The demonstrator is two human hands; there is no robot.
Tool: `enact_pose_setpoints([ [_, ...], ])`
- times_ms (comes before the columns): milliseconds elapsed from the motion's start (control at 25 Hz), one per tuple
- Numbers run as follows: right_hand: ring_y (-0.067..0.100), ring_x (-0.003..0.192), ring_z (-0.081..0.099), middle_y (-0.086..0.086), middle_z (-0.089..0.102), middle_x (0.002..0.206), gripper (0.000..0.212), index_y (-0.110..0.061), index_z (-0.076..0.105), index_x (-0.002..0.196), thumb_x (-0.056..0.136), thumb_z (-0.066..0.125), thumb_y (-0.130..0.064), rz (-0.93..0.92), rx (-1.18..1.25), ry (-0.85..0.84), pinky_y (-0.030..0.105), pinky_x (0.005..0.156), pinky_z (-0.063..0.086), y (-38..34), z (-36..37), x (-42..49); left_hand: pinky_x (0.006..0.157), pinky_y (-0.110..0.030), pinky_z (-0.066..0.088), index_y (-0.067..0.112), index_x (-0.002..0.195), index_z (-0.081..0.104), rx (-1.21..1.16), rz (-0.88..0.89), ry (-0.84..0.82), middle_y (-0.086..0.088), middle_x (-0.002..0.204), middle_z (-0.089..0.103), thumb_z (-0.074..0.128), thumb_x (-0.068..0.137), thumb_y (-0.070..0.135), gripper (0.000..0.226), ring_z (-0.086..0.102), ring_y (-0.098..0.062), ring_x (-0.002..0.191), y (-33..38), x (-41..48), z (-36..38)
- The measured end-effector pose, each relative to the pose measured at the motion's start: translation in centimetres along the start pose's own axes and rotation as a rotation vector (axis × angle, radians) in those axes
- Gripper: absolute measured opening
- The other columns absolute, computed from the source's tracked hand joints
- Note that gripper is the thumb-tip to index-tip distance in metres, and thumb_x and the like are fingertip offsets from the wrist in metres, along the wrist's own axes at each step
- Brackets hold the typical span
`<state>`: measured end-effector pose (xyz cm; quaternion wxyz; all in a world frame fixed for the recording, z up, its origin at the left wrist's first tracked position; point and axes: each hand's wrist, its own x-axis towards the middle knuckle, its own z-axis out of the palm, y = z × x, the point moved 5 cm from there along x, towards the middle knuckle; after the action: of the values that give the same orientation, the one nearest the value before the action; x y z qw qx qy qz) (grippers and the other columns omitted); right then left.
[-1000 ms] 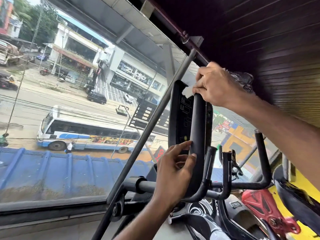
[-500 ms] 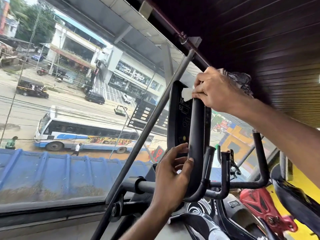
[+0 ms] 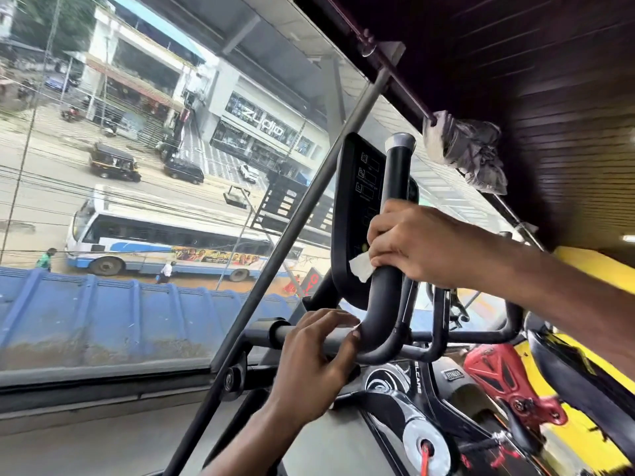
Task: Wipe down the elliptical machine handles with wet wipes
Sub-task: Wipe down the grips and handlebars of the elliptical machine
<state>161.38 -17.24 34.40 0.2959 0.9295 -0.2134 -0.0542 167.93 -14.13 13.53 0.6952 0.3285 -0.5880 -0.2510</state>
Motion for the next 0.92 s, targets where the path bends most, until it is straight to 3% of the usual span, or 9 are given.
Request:
enact_pose_setpoints([
  [200, 0.012, 0.086, 0.045, -0.007, 0.061, 0.083, 0.020, -0.020, 0.077, 0.076, 0.086, 0.077, -0.002, 0.073, -0.097, 0.052, 0.032, 0.072, 0.048, -3.0, 2.1, -1.6, 0.094, -0.021, 0.049, 0.026, 0.114, 0.071, 0.050, 0.002, 0.040, 0.021, 0.114, 0.070, 0.067, 0.093, 0.019, 0.023, 0.065, -0.001, 0.112, -1.7, -1.9, -0.6],
  [280, 0.016, 0.085, 0.049, -0.004, 0.060, 0.081, 0.026, -0.016, 0.072, 0.071, 0.083, 0.061, 0.004, 0.118, -0.141, 0.053, 0.036, 0.069, 0.052, -5.3, 2.8, -2.3, 0.088, -0.017, 0.050, 0.026, 0.121, 0.069, 0.012, -0.031, 0.053, 0.022, 0.113, 0.071, 0.071, 0.092, 0.011, 0.032, 0.067, 0.001, 0.107, -2.0, -2.2, -0.8],
  [360, 0.022, 0.085, 0.050, 0.001, 0.058, 0.077, 0.027, -0.016, 0.065, 0.066, 0.081, 0.046, -0.005, 0.165, -0.190, 0.017, 0.037, 0.071, 0.050, -7.7, 3.6, -2.5, 0.086, -0.019, 0.053, 0.025, 0.125, 0.066, -0.038, -0.079, 0.065, 0.019, 0.112, 0.073, 0.071, 0.092, 0.006, 0.038, 0.070, -0.001, 0.105, -2.5, -2.1, -1.0],
  [480, 0.032, 0.082, 0.051, 0.009, 0.055, 0.068, 0.019, -0.007, 0.066, 0.064, 0.073, 0.053, 0.004, 0.211, -0.243, -0.014, 0.041, 0.071, 0.049, -10.8, 5.6, -2.3, 0.092, -0.030, 0.056, 0.022, 0.128, 0.064, -0.058, -0.121, 0.059, 0.014, 0.112, 0.076, 0.068, 0.091, 0.002, 0.043, 0.071, -0.002, 0.106, -2.7, -2.2, -1.2],
  [600, 0.034, 0.078, 0.057, 0.011, 0.056, 0.062, 0.014, -0.006, 0.066, 0.059, 0.065, 0.058, 0.004, 0.293, -0.276, 0.025, 0.039, 0.066, 0.051, -12.9, 7.0, -2.1, 0.092, -0.028, 0.056, 0.021, 0.129, 0.064, -0.059, -0.124, 0.031, 0.013, 0.113, 0.076, 0.064, 0.088, 0.001, 0.046, 0.070, 0.002, 0.106, -2.4, -2.5, -1.5],
  [720, 0.031, 0.077, 0.059, 0.008, 0.059, 0.063, 0.017, -0.009, 0.070, 0.062, 0.066, 0.056, 0.000, 0.268, -0.295, 0.056, 0.038, 0.069, 0.049, -14.9, 8.3, -1.8, 0.087, -0.026, 0.054, 0.025, 0.125, 0.067, -0.002, -0.095, 0.003, 0.017, 0.110, 0.075, 0.066, 0.081, -0.003, 0.052, 0.069, -0.001, 0.106, -2.6, -2.8, -2.0],
  [800, 0.027, 0.078, 0.060, 0.006, 0.063, 0.067, 0.024, -0.012, 0.073, 0.069, 0.070, 0.052, 0.000, 0.256, -0.340, 0.112, 0.036, 0.080, 0.044, -16.1, 9.6, -2.3, 0.087, -0.028, 0.056, 0.026, 0.122, 0.068, 0.010, -0.082, -0.020, 0.015, 0.109, 0.074, 0.064, 0.078, -0.009, 0.056, 0.070, -0.006, 0.104, -3.2, -3.1, -2.2],
  [920, 0.027, 0.087, 0.059, 0.005, 0.066, 0.082, 0.020, -0.014, 0.070, 0.082, 0.081, 0.058, 0.002, 0.487, -0.110, 0.245, 0.038, 0.081, 0.053, -16.1, 12.5, -4.0, 0.080, -0.039, 0.062, 0.022, 0.113, 0.071, -0.032, -0.151, -0.058, 0.010, 0.103, 0.075, 0.059, 0.085, -0.010, 0.044, 0.073, -0.011, 0.093, -5.0, -3.9, -2.4],
])
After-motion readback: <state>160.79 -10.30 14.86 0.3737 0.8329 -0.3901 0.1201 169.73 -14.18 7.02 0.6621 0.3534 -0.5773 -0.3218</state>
